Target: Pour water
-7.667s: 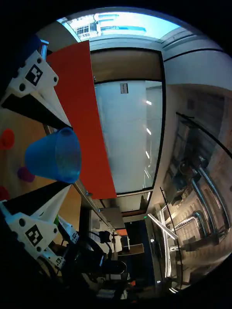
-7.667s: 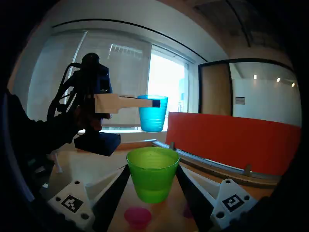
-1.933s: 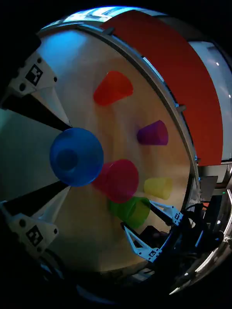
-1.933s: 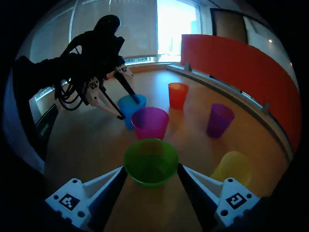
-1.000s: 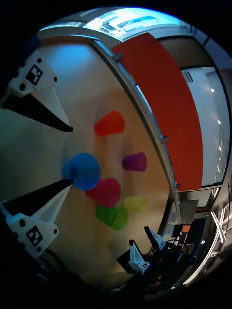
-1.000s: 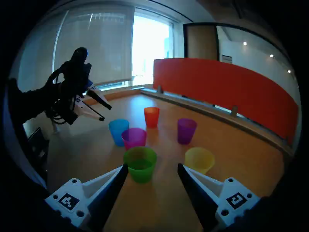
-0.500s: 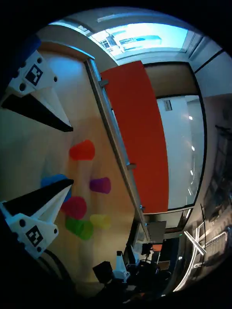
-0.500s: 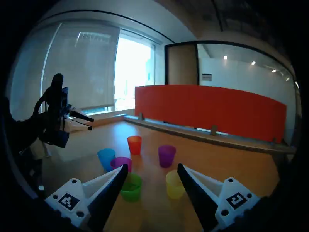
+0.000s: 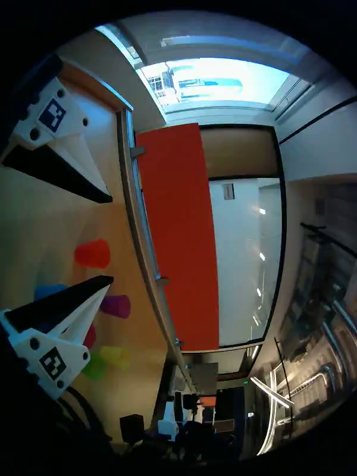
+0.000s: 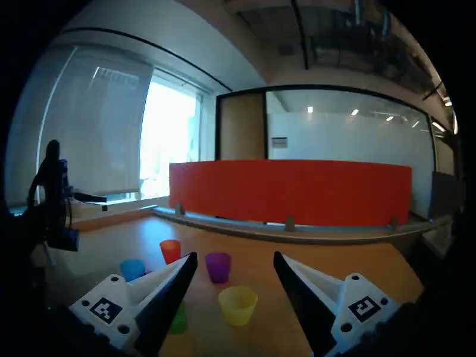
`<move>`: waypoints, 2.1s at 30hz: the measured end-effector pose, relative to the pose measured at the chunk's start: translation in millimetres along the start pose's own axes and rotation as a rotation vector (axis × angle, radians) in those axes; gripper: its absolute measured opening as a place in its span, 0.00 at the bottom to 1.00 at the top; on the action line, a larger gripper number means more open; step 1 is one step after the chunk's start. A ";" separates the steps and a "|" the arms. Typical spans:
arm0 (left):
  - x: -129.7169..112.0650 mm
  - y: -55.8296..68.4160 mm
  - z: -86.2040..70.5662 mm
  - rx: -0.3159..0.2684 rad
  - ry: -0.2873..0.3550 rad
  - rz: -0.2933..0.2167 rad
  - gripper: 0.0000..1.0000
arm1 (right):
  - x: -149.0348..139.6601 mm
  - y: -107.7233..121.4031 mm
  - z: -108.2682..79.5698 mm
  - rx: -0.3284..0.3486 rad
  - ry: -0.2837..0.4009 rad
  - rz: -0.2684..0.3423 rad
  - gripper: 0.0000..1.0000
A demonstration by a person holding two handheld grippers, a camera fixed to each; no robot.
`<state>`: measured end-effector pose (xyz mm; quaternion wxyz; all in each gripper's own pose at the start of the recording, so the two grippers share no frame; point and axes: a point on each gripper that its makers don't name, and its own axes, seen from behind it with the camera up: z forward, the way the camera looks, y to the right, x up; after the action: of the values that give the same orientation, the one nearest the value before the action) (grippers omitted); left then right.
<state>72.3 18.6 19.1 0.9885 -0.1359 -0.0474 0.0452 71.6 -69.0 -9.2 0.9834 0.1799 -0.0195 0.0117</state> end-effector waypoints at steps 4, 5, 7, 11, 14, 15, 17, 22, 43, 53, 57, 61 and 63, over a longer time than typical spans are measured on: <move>4.8 -3.9 -5.6 0.044 0.053 -0.014 0.90 | 7.0 17.7 -1.6 -0.086 0.042 0.006 0.99; 5.7 -5.3 -7.0 0.055 0.063 -0.015 0.90 | 7.9 21.9 -2.2 -0.106 0.049 0.005 0.99; 8.7 -10.8 -10.9 0.090 0.092 -0.020 0.90 | 10.6 31.1 -3.6 -0.150 0.063 0.002 0.99; 13.8 -17.8 -19.1 0.139 0.134 -0.025 0.90 | 14.6 43.4 -7.1 -0.220 0.088 -0.020 0.99; 15.9 -19.6 -23.6 0.159 0.147 -0.021 0.90 | 17.0 50.2 -11.0 -0.264 0.103 -0.050 0.99; 15.5 -20.6 -24.4 0.166 0.146 -0.022 0.90 | 17.8 52.8 -12.6 -0.282 0.105 -0.055 0.99; 14.0 -23.0 -25.8 0.184 0.142 -0.024 0.90 | 19.6 58.7 -16.1 -0.321 0.111 -0.065 0.99; 5.2 -27.2 -25.4 0.216 0.133 -0.037 0.90 | 16.3 63.6 -19.9 -0.366 0.112 -0.065 0.99; -45.0 -25.1 -21.0 0.280 0.150 -0.043 0.90 | -11.1 94.0 -31.3 -0.461 0.074 0.035 0.99; -65.1 -23.0 -21.0 0.305 0.151 -0.037 0.90 | -11.7 96.3 -26.7 -0.486 0.042 0.030 0.99; -73.6 -24.0 -21.5 0.316 0.153 -0.058 0.90 | -10.6 93.4 -23.6 -0.489 0.042 0.029 0.99; -81.9 -24.5 -19.8 0.320 0.148 -0.080 0.90 | -11.7 89.0 -19.9 -0.484 0.041 0.033 0.99; -84.6 -25.0 -19.4 0.323 0.147 -0.087 0.90 | -12.4 87.3 -18.2 -0.482 0.039 0.036 0.99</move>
<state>-7.7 -19.1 0.4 0.9994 0.0240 0.0268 -0.0006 57.3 18.9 4.2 0.9978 -0.0607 -0.0059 0.0276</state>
